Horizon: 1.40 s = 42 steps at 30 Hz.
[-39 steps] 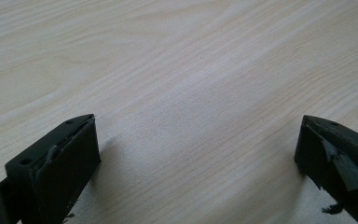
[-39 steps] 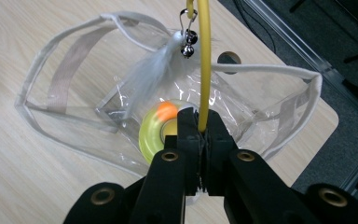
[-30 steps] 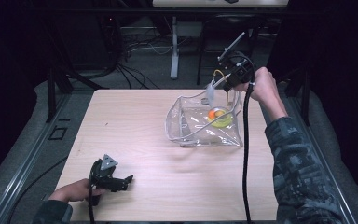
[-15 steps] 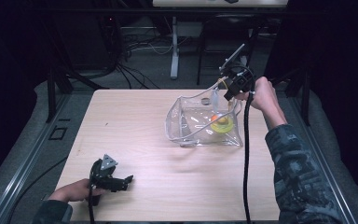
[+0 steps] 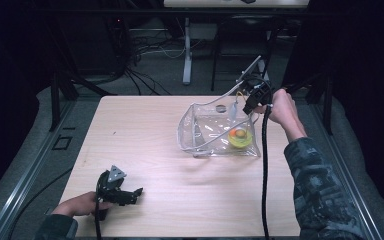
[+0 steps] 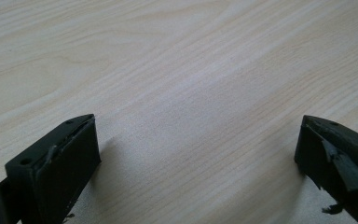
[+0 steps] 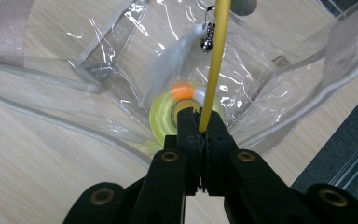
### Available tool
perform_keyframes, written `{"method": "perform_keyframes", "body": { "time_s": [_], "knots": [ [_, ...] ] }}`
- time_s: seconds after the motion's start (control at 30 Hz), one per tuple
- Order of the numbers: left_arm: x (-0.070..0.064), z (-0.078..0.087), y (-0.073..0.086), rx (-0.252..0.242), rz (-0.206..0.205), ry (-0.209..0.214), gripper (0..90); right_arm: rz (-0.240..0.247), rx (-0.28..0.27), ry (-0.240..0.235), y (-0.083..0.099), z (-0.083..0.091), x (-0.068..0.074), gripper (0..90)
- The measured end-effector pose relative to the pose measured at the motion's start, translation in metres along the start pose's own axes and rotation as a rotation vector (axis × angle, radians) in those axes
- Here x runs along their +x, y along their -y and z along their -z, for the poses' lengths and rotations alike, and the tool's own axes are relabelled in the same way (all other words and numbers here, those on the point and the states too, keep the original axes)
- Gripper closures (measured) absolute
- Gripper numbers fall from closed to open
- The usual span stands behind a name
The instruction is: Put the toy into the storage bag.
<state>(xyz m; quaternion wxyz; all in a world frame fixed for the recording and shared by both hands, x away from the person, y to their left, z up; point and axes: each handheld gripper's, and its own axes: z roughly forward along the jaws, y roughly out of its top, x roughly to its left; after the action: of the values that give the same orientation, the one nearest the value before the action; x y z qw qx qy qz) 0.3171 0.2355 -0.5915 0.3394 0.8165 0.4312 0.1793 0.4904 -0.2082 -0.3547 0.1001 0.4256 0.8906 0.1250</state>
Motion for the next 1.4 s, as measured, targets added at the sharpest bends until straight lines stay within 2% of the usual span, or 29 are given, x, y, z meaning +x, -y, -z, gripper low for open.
{"method": "perform_keyframes", "body": {
  "time_s": [0.2,0.33,0.47,0.5,0.53,0.6,0.63,0.67,0.7,0.73,0.8,0.83,0.87,0.9,1.0,1.03,1.2,1.4],
  "knots": [
    [0.0,0.0,0.0,0.0,0.0,0.0,0.0,-0.007,0.029,0.017,0.0,-0.008,0.0,87.7],
    [0.0,0.0,0.0,0.0,0.0,0.0,0.0,-0.011,0.028,0.018,0.0,-0.01,0.001,87.4],
    [0.0,0.0,0.0,0.0,0.0,0.0,0.0,-0.017,0.027,0.021,0.0,-0.006,0.003,85.5],
    [0.0,0.0,0.0,0.0,0.0,0.0,0.0,-0.021,0.0,0.009,0.001,0.0,0.003,82.0],
    [0.0,0.0,0.0,0.0,0.0,0.0,0.0,-0.021,0.0,0.009,0.001,0.0,0.003,82.0],
    [0.0,0.0,0.0,0.0,0.0,0.0,0.0,-0.027,-0.031,0.0,0.002,0.008,0.003,75.3],
    [0.0,0.0,0.0,0.0,0.0,0.0,0.0,-0.027,-0.058,-0.004,0.003,0.018,0.003,69.2],
    [0.0,0.0,0.0,0.0,0.0,0.0,0.0,-0.027,-0.058,-0.004,0.003,0.018,0.003,69.2],
    [0.0,0.0,0.0,0.0,0.0,0.0,0.0,-0.025,-0.078,-0.016,0.005,0.025,0.003,63.5],
    [0.0,0.0,0.0,0.0,0.0,0.0,0.0,-0.025,-0.078,-0.016,0.005,0.025,0.003,63.5],
    [0.0,0.0,0.0,0.0,0.0,0.0,0.0,-0.02,-0.093,-0.015,0.008,0.034,0.004,55.4],
    [0.0,0.0,0.0,0.0,0.0,0.0,0.0,-0.021,-0.117,-0.016,0.012,0.04,0.005,48.4],
    [0.0,0.0,0.0,0.0,0.0,0.0,0.0,-0.021,-0.117,-0.016,0.012,0.04,0.005,48.4],
    [0.0,0.0,0.0,0.0,0.0,0.0,0.0,-0.027,-0.137,-0.011,0.017,0.046,0.006,39.9],
    [0.0,0.0,0.0,0.0,0.0,0.0,0.0,-0.038,-0.151,-0.019,0.024,0.053,0.006,27.8],
    [0.0,0.0,0.0,0.0,0.0,0.0,0.0,-0.038,-0.151,-0.019,0.024,0.053,0.006,27.8],
    [0.0,0.0,0.0,0.0,0.0,0.0,0.0,-0.046,-0.185,-0.012,0.043,0.06,0.008,14.1],
    [0.0,0.0,0.0,-0.001,0.004,0.001,0.0,-0.046,-0.195,0.005,0.057,0.058,0.013,5.5]
  ]
}}
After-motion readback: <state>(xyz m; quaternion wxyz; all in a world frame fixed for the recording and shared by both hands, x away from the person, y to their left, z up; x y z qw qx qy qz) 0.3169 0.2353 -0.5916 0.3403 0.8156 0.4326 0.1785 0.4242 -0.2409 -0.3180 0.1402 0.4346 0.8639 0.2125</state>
